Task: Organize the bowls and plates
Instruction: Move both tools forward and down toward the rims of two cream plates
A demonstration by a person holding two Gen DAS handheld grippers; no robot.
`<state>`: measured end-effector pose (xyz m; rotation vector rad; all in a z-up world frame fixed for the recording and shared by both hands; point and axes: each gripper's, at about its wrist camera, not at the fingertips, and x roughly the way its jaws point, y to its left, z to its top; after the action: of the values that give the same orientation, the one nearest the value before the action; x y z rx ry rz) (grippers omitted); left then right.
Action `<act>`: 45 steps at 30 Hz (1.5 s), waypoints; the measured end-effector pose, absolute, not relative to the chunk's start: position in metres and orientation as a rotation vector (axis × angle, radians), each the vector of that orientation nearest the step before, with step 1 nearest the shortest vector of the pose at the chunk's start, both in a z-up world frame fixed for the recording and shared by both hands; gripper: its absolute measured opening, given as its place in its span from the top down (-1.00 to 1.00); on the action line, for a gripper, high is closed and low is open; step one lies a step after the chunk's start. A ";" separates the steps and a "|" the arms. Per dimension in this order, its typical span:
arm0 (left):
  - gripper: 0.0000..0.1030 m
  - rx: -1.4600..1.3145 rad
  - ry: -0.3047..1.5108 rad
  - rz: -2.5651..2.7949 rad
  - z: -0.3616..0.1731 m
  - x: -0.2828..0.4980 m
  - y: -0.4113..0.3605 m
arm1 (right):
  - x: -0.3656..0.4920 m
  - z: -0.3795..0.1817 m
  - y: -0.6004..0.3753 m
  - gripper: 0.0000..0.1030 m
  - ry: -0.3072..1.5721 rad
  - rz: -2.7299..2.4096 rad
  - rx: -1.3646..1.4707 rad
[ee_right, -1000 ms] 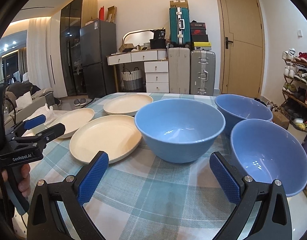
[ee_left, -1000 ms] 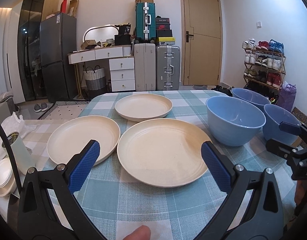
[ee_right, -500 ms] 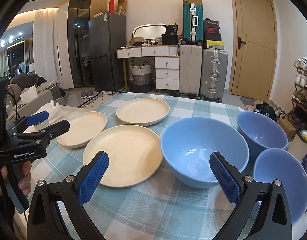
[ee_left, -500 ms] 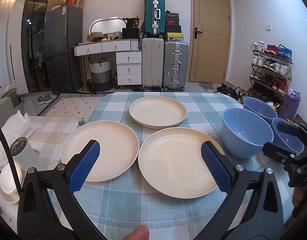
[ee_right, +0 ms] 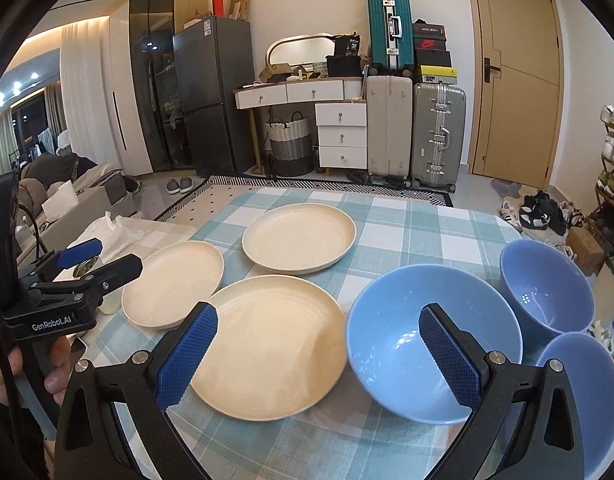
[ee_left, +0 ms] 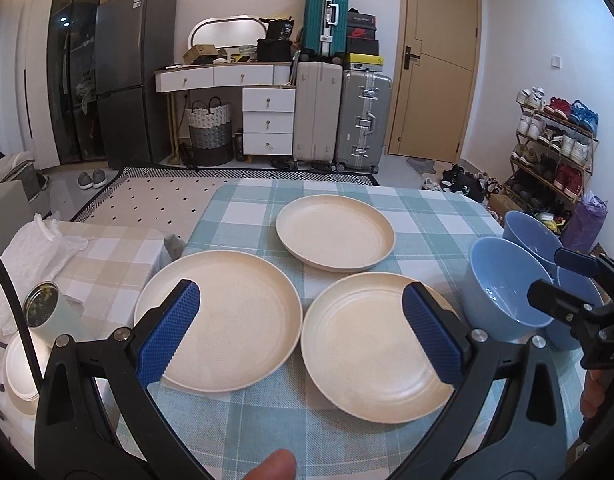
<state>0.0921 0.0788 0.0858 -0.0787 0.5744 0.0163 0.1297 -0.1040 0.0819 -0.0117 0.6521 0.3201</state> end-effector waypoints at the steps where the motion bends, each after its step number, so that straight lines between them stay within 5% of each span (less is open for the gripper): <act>1: -0.96 -0.085 0.578 0.019 0.087 0.095 0.082 | 0.132 0.083 -0.101 -0.99 0.654 0.322 -0.015; 45: -0.95 -0.197 0.813 0.051 0.046 0.308 0.147 | 0.330 0.063 -0.042 -0.99 0.901 0.287 0.028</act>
<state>0.3084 0.1474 0.0457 -0.1972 0.8126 0.0508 0.3296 -0.0420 0.0635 0.0277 0.9006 0.2868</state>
